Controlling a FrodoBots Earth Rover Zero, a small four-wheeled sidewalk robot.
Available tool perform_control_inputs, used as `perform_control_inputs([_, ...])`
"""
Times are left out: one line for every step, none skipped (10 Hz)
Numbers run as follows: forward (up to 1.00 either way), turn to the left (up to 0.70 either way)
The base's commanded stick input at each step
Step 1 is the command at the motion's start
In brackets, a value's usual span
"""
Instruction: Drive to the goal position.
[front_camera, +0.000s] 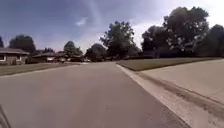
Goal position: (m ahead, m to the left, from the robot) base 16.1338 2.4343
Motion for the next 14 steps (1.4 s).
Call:
perform_control_inputs([0.7,0.03])
perform_control_inputs([0.7,0.03])
perform_control_inputs([0.7,0.03])
perform_control_inputs([0.7,0.03])
perform_control_inputs([0.7,0.03])
perform_control_inputs([0.7,0.03])
perform_control_inputs([0.7,0.03])
perform_control_inputs([0.7,0.03])
perform_control_inputs([0.7,0.03])
perform_control_inputs([0.7,0.03])
perform_control_inputs([0.7,0.03])
perform_control_inputs([0.7,0.03])
perform_control_inputs([0.7,0.03])
perform_control_inputs([0.7,0.03])
